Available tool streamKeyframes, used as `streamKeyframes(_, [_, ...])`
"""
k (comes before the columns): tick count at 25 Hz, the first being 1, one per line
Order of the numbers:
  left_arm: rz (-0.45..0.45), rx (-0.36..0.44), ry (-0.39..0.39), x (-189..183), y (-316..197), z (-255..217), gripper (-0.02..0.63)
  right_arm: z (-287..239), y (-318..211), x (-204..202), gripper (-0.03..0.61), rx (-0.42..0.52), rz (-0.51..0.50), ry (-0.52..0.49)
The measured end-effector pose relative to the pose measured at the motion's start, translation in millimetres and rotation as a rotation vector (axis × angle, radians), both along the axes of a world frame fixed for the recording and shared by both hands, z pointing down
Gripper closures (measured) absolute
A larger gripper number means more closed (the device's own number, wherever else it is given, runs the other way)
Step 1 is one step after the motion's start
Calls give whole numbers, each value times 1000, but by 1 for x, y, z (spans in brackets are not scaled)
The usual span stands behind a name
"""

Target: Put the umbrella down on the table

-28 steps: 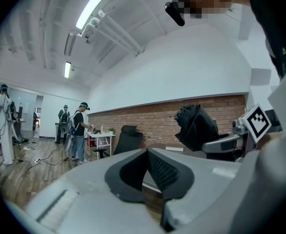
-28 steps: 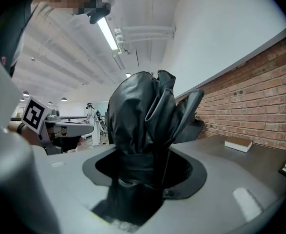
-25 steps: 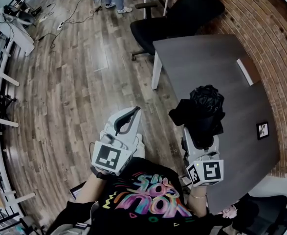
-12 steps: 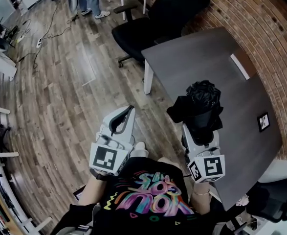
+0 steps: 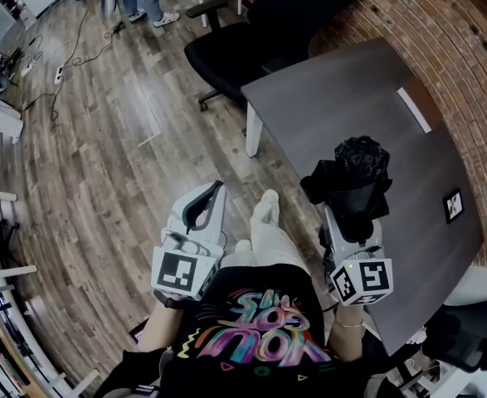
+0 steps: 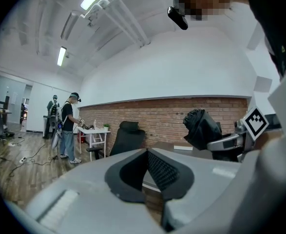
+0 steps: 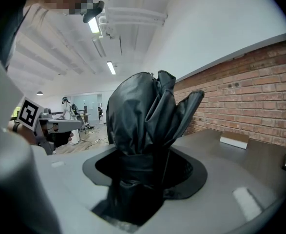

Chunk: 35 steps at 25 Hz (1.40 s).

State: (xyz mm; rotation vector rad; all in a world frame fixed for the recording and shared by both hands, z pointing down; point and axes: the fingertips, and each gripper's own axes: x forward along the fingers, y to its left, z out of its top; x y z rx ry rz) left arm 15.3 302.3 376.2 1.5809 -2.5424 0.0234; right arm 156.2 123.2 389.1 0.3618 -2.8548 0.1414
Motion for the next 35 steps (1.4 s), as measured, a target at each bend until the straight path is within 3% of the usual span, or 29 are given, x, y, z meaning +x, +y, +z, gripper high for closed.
streamKeyframes(11, [-20,-53,4,-104,-84,12,614,29,-104,-104,328,-67,22,6])
streamKeyframes(19, [79,-64,-11,-174,-189,-5,614,22,-184,-170,327,-85,74,8])
streamKeyframes(25, [163,-95,-13,-202,-261,-13,614,20,-236,-179,327,-116,177,-9])
streamKeyframes(35, [362,-72,-30,-189,-332,-16,614,21,-267,-151,327,-134,317,5])
